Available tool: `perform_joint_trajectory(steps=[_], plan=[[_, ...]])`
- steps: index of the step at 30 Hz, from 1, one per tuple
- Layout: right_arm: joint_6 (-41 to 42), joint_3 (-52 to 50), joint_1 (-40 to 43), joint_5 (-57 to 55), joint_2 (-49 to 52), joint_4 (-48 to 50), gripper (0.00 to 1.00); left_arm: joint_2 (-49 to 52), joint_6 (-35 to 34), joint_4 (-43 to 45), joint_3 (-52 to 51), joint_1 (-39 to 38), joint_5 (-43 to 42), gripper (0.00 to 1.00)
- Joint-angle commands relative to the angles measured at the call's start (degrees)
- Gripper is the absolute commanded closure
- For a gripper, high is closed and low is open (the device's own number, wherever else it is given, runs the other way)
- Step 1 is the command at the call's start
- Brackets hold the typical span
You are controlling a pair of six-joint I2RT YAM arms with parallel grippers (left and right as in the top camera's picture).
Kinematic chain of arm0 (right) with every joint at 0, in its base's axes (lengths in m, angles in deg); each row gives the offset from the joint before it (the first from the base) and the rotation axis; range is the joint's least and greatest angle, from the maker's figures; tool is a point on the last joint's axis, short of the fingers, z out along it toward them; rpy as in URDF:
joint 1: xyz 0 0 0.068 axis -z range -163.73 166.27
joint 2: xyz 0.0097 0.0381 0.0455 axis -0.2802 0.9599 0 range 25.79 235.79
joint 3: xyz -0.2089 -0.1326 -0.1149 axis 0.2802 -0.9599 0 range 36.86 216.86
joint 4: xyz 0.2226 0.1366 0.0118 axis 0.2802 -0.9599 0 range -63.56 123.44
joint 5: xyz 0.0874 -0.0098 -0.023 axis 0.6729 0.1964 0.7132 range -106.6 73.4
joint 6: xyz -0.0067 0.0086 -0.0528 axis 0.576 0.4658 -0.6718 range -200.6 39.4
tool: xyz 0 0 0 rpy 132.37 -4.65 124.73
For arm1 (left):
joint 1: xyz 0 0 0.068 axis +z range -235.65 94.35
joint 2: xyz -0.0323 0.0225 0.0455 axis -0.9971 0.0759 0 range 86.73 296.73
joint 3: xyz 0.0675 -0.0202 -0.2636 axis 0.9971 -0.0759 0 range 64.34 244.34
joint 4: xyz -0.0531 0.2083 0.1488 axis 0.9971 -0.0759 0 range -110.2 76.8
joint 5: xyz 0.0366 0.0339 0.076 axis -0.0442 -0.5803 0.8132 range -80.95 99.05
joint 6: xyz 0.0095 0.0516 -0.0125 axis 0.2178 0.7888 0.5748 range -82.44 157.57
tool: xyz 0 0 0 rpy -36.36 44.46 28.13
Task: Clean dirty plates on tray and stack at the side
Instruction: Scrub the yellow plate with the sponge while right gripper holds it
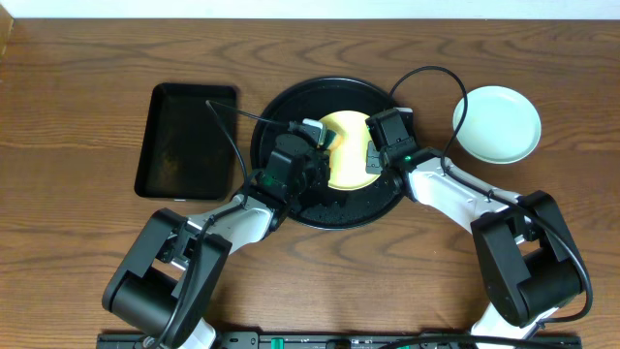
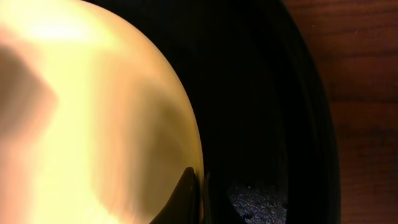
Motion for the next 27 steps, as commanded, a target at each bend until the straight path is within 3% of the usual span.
perform_joint_trajectory(steps=[1, 14, 27], plan=[[0.15, -0.55, -0.48, -1.18, 0.50, -0.52, 0.99, 1.03, 0.98, 1.36, 0.52, -0.02, 0.98, 0.92], [0.17, -0.55, -0.85, 4.66, 0.50, -6.78, 0.99, 1.14, 0.15, 2.10, 0.55, -0.02, -1.20, 0.92], [0.13, -0.55, -3.65, 6.58, 0.50, -10.16, 0.99, -0.11, -0.48, -5.46, 0.55, -0.13, -2.89, 0.92]])
